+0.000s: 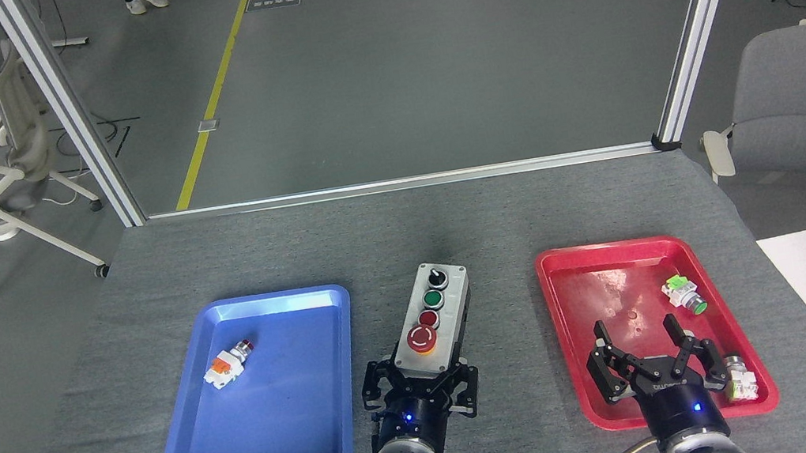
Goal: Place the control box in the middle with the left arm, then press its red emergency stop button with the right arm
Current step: 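Lift the control box and carry it out of the blue tray, then lower the control box onto the table between the two trays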
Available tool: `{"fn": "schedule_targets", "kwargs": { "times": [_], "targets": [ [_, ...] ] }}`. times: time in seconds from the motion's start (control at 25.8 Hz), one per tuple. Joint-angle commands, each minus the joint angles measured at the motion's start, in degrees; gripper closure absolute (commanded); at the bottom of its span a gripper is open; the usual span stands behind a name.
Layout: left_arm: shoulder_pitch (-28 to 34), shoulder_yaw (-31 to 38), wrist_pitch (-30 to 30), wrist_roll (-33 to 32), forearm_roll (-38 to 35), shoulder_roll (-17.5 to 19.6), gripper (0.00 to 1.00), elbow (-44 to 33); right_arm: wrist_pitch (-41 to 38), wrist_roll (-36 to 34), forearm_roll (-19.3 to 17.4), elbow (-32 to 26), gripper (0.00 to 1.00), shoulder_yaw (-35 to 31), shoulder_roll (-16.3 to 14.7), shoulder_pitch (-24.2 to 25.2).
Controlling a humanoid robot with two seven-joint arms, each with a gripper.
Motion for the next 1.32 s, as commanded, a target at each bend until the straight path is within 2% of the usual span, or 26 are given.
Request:
{"fn": "schedule_targets", "kwargs": {
  "times": [0.0,0.19,0.54,0.58,0.66,0.7,0.74,0.81,1.01,1.28],
  "targets": [
    [-1.2,-5.5,0.0,-0.3,1.3,0.0,1.00,4.4,0.1,-0.1,0.0,0.0,0.01,0.0,-0.1,0.0],
    [-1.2,-8.7,-0.3,-0.4,1.9,0.0,1.00,6.6,0.1,-0.1,0.0,0.0,0.01,-0.1,-0.1,-0.1],
    [-1.8,-8.7,-1.1,-0.6,1.9,0.0,1.00,7.2,0.1,-0.1,0.0,0.0,0.01,-0.1,0.0,-0.1],
    [-1.8,-8.8,-1.1,-0.6,1.9,0.0,0.97,7.3,0.1,-0.1,0.0,0.0,0.01,-0.1,0.0,-0.1],
    [-1.8,-9.7,-1.0,-1.2,1.9,0.0,0.62,7.5,0.1,-0.1,0.0,0.0,0.01,-0.1,0.1,-0.1],
    [-1.8,-10.2,-1.0,-1.6,1.9,0.0,0.52,7.6,0.1,-0.1,0.1,0.0,0.01,-0.2,0.1,-0.1],
    [-1.8,-10.4,-1.0,-1.8,1.9,0.0,0.49,7.5,0.1,-0.1,0.1,0.0,0.01,-0.2,0.1,-0.1],
    [-1.8,-10.5,-1.0,-1.9,1.9,0.0,0.33,7.6,0.1,-0.1,0.0,0.0,0.01,-0.7,0.1,-0.1],
    [-1.8,-10.6,-1.2,-1.9,1.9,0.0,0.18,7.5,0.0,-0.1,0.1,0.0,0.01,-0.7,0.1,-0.1],
    [-1.8,-11.1,-1.2,-1.9,1.9,0.0,0.11,7.2,0.0,-0.1,0.1,0.0,0.01,-0.8,0.3,0.0]
  ]
}}
